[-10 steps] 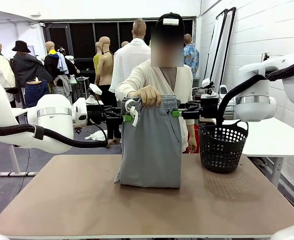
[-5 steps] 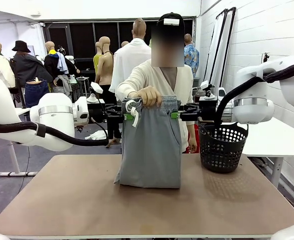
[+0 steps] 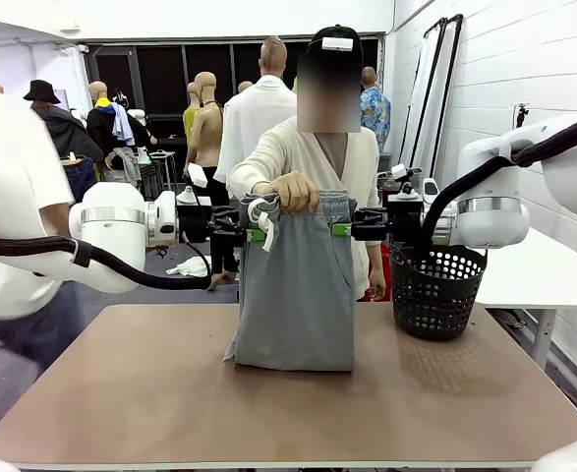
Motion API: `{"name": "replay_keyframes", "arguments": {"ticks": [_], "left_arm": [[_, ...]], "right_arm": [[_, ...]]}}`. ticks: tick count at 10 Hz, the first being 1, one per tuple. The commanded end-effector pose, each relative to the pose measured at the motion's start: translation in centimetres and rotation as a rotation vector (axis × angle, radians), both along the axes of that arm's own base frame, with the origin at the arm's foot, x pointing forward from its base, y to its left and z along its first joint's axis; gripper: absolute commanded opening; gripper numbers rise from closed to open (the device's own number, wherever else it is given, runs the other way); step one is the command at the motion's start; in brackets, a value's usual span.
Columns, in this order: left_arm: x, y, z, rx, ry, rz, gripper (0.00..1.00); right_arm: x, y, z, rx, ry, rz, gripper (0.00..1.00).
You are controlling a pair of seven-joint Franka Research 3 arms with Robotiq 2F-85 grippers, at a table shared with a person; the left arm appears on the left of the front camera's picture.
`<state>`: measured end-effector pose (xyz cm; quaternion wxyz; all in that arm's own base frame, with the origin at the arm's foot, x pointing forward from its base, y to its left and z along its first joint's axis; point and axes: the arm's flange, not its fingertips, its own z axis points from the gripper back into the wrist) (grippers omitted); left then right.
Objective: Fold the training pants.
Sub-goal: Release the ends of the Training pants and then grab the overlapped ends.
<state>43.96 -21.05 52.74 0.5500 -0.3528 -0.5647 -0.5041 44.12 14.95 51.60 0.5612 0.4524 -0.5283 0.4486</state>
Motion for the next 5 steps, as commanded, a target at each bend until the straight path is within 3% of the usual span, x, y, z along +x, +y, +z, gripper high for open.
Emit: {"name": "replay_keyframes", "arguments": {"ticks": [1,5], "left_arm": [[0.55,0.02,0.2,0.011,0.009,-0.041,1.0],[0.7,-0.98,0.19,-0.008,0.037,-0.07,1.0]], "right_arm": [[0.47,-0.31,0.67,0.011,0.028,0.063,0.93],[0.34,0.53,0.78,-0.028,-0.014,0.092,0.93]]}}
